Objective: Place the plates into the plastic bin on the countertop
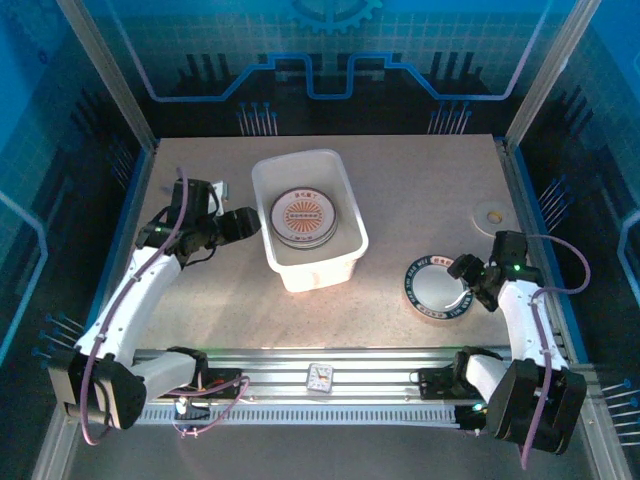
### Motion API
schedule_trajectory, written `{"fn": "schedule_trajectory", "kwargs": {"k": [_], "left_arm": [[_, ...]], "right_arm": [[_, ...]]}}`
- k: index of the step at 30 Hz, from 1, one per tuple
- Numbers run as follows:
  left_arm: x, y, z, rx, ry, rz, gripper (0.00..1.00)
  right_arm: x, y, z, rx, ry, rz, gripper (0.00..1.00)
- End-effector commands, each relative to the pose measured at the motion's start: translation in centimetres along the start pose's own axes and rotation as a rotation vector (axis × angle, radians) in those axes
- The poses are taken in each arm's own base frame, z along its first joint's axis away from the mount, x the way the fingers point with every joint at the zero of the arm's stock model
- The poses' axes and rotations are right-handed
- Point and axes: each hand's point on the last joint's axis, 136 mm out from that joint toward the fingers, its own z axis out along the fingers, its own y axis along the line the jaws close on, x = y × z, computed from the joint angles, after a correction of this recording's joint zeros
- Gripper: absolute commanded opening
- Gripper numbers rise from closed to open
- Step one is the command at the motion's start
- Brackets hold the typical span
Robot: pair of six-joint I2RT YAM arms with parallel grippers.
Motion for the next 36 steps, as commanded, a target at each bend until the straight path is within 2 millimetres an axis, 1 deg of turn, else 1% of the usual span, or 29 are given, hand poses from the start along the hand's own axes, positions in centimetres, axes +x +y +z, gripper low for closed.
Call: {"fn": "schedule_trajectory", "kwargs": {"k": [1,6,9,14,19,23,29,32,34,36], "left_arm": [[-0.2,-0.4,0.2,0.016,-0.015,0.027,0.73],[-0.3,-0.2,0.4,0.005,-0.01,0.044,0.73],[-0.1,0.1,0.8,0.001,-0.002,0.045,0.73],[0.2,0.4,1.4,-0.004,0.012,0.038,0.73],[0.5,0.6,1.5,-0.01,0.016,0.037,0.73],[0.6,0.8,1.7,-0.013,0.018,0.031,0.73],[0.8,0.7,1.9,-0.001,0.014,0.006,0.73],[0.8,0.6,1.9,0.012,0.011,-0.008,0.73],[0.8,0.5,1.9,0.015,0.01,-0.008,0.73],[0.8,0.5,1.7,0.015,0.009,-0.006,0.73]], "right_arm": [[0.5,-1.3,0.9,0.052,0.027,-0.003,0.87],[1.0,-2.1,2.0,0.109,0.066,-0.004,0.87],[1.0,-2.2,2.5,0.126,0.068,-0.014,0.87],[1.4,-1.1,3.5,0.1,0.078,-0.025,0.85],[1.8,0.0,4.2,0.097,0.101,-0.055,0.84],[1.8,1.5,4.4,0.07,0.105,-0.065,0.82],[2.1,5.3,4.5,-0.023,0.09,-0.079,0.79],[2.2,6.9,4.5,-0.048,0.089,-0.09,0.78],[2.5,7.6,4.7,-0.061,0.092,-0.097,0.78],[2.8,7.7,5.1,-0.06,0.104,-0.094,0.77]]}}
